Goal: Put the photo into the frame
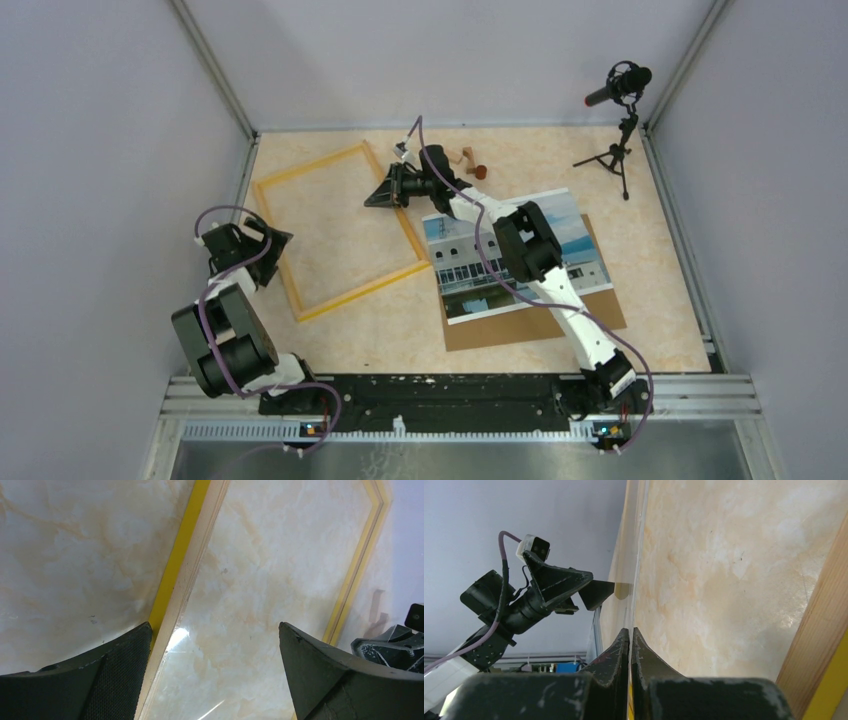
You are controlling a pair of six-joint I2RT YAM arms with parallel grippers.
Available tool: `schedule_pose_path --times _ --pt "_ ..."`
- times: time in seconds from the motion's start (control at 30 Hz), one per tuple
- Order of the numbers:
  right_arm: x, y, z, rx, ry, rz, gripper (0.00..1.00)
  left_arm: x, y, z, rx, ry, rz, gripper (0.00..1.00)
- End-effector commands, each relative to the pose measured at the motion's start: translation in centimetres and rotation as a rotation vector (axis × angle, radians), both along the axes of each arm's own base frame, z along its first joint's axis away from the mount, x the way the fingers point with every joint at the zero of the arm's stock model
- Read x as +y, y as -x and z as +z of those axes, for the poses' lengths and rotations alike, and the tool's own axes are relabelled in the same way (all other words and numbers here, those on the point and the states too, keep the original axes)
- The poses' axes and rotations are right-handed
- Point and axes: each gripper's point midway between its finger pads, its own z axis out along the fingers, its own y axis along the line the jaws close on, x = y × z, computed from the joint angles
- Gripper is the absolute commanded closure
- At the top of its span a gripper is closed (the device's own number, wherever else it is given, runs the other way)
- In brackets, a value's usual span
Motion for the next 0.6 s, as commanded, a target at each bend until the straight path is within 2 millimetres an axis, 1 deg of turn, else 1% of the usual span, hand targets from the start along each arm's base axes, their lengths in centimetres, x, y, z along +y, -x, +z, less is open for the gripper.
schedule_pose_path --times 0.0,0.3,0.57 --pt "-0.30 -1.17 1.47 -0.071 -0.017 -0.010 1.00 0.55 -1.32 2.34 -0.079 -0.022 -0.010 0.01" --pt "-0.13 -1.80 1.12 -0.088 -0.004 -0.006 1.00 0.41 -1.34 2.11 -0.073 -0.012 -0.017 0.01" --pt "0.00 -2.15 1.29 -0.107 -0.011 -0.003 1.00 0.32 -1.43 2.07 -0.074 -0.008 -0.025 0.01"
